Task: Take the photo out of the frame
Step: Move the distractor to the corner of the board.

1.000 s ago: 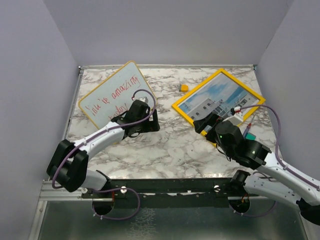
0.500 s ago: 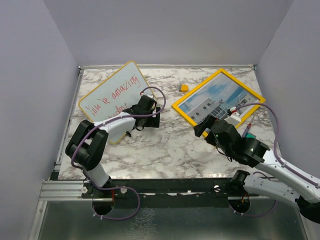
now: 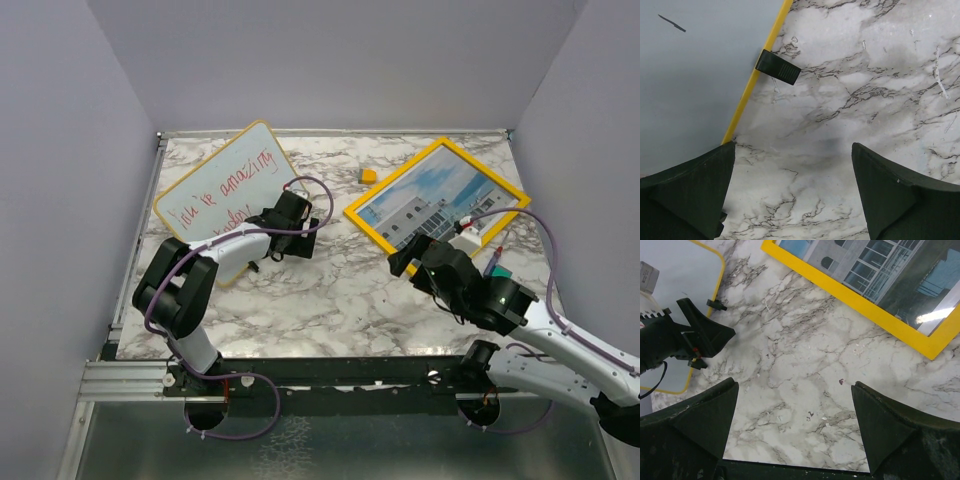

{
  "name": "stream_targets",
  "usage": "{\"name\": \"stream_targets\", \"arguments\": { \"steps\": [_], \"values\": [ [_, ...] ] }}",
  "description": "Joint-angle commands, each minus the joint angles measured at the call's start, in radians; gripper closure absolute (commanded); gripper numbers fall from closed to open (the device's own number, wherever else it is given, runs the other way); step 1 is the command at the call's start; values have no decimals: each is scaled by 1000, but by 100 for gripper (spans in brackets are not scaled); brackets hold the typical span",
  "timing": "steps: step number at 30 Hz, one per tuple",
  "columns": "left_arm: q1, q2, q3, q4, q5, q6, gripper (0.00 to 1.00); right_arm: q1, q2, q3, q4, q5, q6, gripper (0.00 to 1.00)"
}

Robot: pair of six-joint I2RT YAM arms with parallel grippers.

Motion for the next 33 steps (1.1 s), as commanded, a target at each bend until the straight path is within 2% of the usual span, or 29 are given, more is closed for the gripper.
{"name": "stream_targets", "arguments": {
  "steps": [1,7,13,17,21,33],
  "values": [
    [10,-8,-16,-63,0,18,1,-1,20,-3,-2,-3,6,0],
    [10,-27,-51,-34,99,19,1,-1,28,-8,40,-14,-11,0],
    [24,-1,-36,-31,-27,42,1,-1,50,10,34,-21,-19,0],
    [106,28,3,-68,-64,91,1,-1,48,3,30,-30,-20,0],
    [188,77,72,-72,-2,131,1,-1,39,-11,33,-30,-15,0],
    [259,280,316,-96,5,317,1,-1,62,19,14,-20,-21,0]
  ]
}}
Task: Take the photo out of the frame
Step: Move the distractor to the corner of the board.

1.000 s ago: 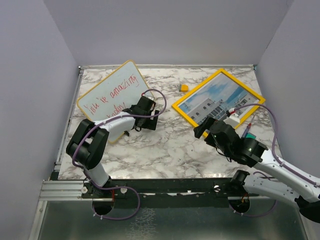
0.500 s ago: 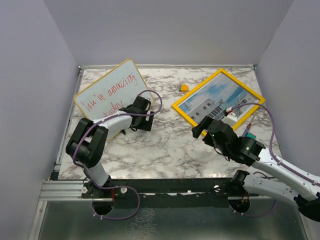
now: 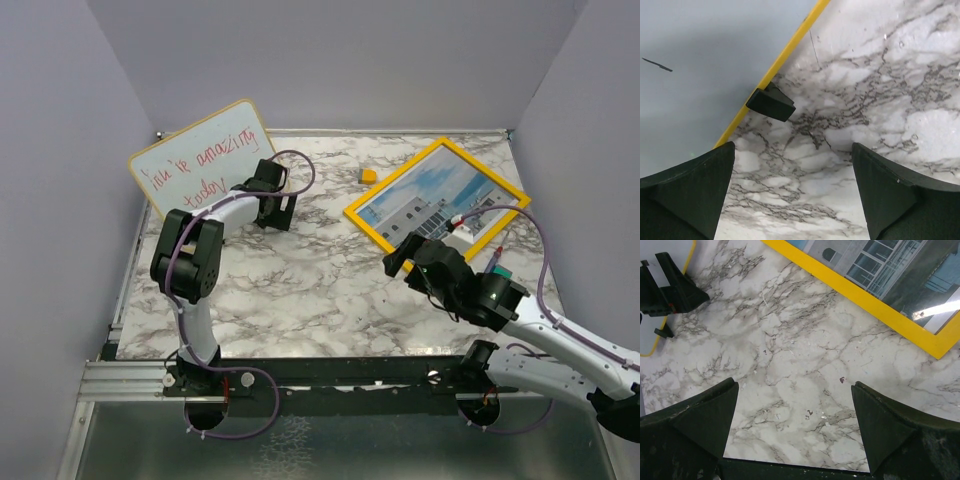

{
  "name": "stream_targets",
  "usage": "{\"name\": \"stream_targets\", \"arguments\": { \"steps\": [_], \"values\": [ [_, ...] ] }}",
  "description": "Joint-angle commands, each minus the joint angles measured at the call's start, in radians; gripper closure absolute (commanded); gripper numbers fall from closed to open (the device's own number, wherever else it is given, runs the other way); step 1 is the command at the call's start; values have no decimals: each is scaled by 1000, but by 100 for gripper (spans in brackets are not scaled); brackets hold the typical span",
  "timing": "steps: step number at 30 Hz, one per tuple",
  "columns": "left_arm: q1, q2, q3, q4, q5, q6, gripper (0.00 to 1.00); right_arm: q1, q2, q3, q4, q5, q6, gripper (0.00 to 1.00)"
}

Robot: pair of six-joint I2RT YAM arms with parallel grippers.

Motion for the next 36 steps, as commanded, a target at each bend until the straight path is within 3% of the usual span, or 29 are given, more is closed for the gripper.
{"name": "stream_targets", "arguments": {
  "steps": [1,10,24,36],
  "values": [
    [40,65,67,-12,-16,97,1,-1,8,20,-11,5,-12,0],
    [86,76,78,-73,-23,180,1,-1,34,37,-18,13,-16,0],
    [134,17,-6,-84,-94,169,1,-1,104,69,26,-31,-48,0],
    [199,154,200,-113,-67,209,2,-2,94,66,25,-29,-46,0]
  ]
}}
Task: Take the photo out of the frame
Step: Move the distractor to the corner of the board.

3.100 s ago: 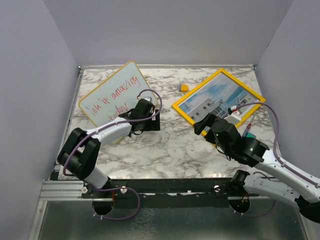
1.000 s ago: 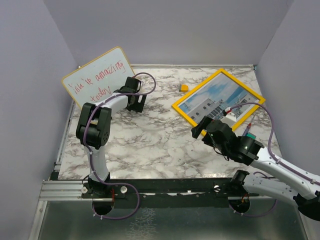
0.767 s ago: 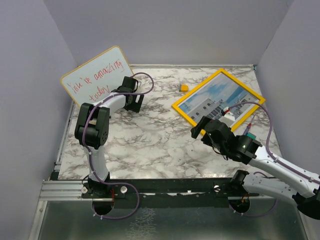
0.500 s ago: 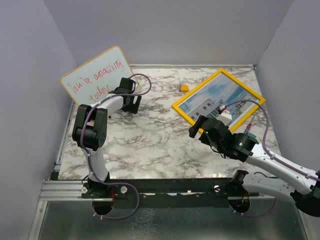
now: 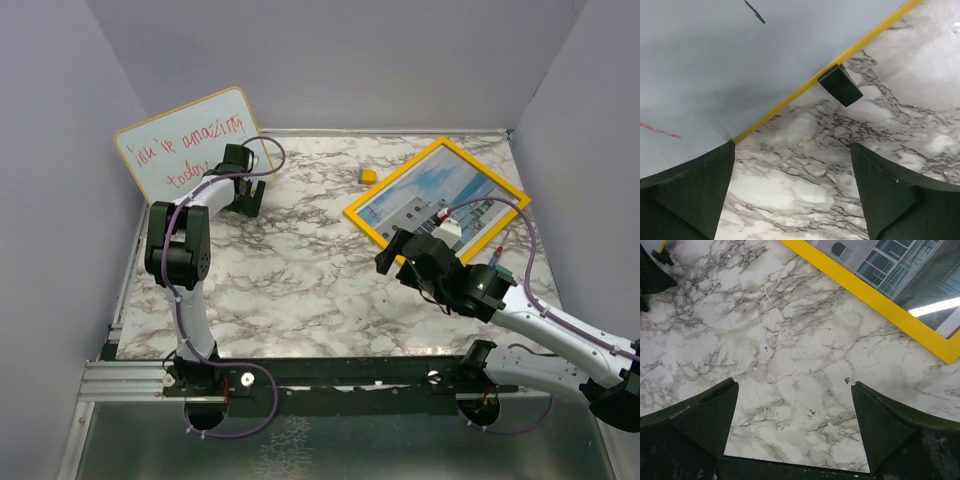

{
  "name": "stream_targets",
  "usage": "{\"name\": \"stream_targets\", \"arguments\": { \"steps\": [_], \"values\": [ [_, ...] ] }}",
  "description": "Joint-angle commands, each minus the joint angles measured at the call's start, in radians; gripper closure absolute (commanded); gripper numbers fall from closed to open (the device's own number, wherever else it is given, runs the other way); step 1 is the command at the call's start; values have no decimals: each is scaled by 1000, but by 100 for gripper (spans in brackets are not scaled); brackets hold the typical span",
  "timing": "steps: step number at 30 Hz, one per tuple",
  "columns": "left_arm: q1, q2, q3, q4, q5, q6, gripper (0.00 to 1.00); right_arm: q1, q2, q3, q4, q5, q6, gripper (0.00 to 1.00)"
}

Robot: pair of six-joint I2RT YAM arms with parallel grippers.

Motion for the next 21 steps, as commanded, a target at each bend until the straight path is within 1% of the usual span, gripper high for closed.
{"name": "stream_targets", "arguments": {
  "steps": [1,3,8,14,21],
  "values": [
    [14,66,52,-32,-36,52,2,-1,-8,13,10,0,-1,0],
    [16,91,78,-36,-44,61,2,-1,-5,15,8,2,-4,0],
    [17,133,138,-36,-1,51,2,-1,8,16,9,3,-8,0],
    [22,178,202,-35,-5,74,2,-1,24,30,-1,1,-12,0],
    [25,169,189,-37,59,40,2,-1,20,37,-15,26,-20,0]
  ]
}}
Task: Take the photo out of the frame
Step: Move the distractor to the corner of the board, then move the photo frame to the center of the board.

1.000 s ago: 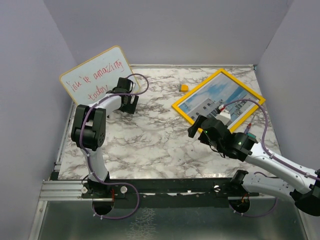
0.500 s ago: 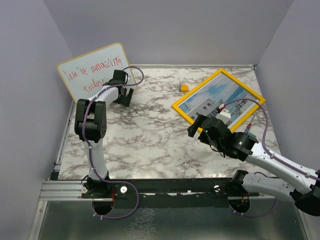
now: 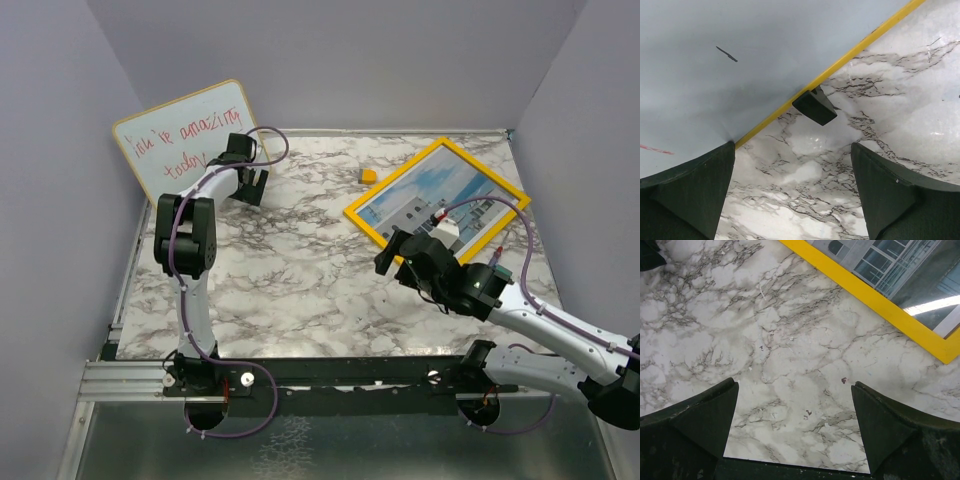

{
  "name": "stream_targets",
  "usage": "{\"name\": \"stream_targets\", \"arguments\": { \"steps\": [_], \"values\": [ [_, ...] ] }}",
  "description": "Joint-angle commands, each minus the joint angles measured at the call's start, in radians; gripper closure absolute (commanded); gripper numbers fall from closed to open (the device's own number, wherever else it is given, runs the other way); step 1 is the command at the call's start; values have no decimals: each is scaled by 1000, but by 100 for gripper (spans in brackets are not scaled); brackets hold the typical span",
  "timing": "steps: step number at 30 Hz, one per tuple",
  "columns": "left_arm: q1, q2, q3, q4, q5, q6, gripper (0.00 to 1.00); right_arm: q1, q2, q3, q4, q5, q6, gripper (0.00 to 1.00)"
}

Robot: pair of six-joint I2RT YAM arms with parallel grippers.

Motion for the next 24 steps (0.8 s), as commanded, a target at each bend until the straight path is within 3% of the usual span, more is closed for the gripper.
{"name": "stream_targets", "arguments": {
  "steps": [1,7,10,18,24],
  "values": [
    [11,19,-26,-12,83,-22,2,-1,-1,41,-20,37,-18,0],
    [11,-119,-158,39,302,-158,2,-8,9,76,-104,132,-31,0],
    [9,-191,-243,80,346,-221,1,-54,21,83,-134,115,-37,0],
    [-64,-377,-420,185,400,-298,1,-348,21,4,-68,-109,-111,0],
    [-256,-364,-306,250,431,-348,1,-522,29,-98,18,-311,-118,0]
  ]
}}
